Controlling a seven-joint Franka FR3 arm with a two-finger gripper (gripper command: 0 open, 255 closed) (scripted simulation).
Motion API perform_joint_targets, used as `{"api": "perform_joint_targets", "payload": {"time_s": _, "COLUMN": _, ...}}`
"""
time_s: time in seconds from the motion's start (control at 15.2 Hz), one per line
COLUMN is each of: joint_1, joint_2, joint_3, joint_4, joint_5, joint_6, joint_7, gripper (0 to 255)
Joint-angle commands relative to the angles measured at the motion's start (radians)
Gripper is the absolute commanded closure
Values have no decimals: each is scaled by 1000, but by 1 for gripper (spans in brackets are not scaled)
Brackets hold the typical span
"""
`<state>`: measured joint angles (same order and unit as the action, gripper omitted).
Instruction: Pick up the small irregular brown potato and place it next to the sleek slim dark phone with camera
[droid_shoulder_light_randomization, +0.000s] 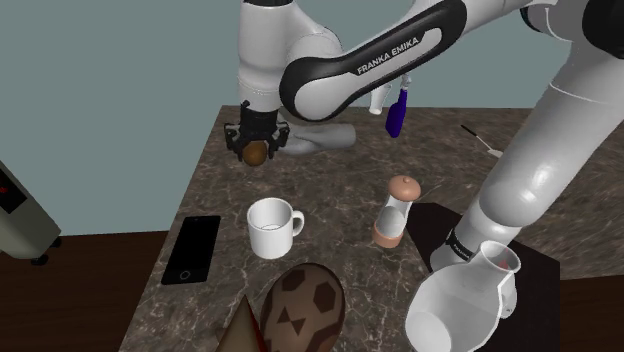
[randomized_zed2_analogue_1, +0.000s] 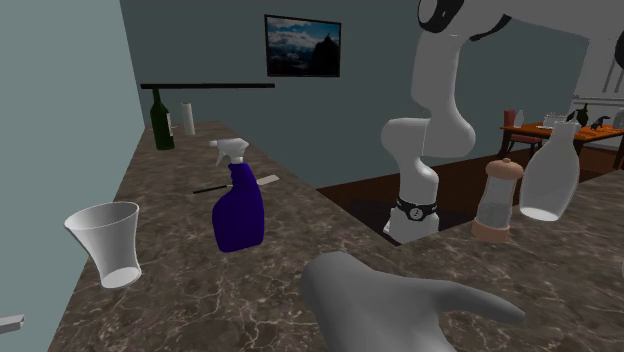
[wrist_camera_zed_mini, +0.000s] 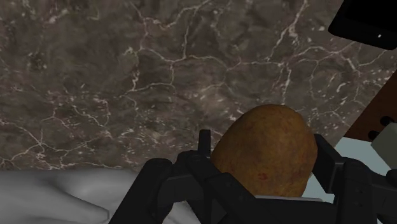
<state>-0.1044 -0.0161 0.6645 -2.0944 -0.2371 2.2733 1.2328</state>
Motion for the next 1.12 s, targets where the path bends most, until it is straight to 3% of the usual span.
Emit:
{"api": "perform_joint_targets", "payload": {"time_s": 0.0, "joint_1": 20, "joint_2": 82, "joint_3": 25, "joint_4": 91, "joint_5": -70, "joint_6": -42, "joint_7": 73, "gripper": 255}}
{"api": "perform_joint_targets", "payload": {"time_s": 0.33, "joint_1": 115, "joint_2": 269, "joint_3": 33, "joint_4": 296, "joint_5": -212, "joint_6": -138, "joint_7": 199, "gripper": 255}}
{"api": "perform_joint_targets", "payload": {"time_s": 1.06, "joint_1": 134, "joint_2": 330, "joint_3": 2, "joint_4": 222, "joint_5": -288, "joint_6": -27, "joint_7": 268, "gripper": 255}}
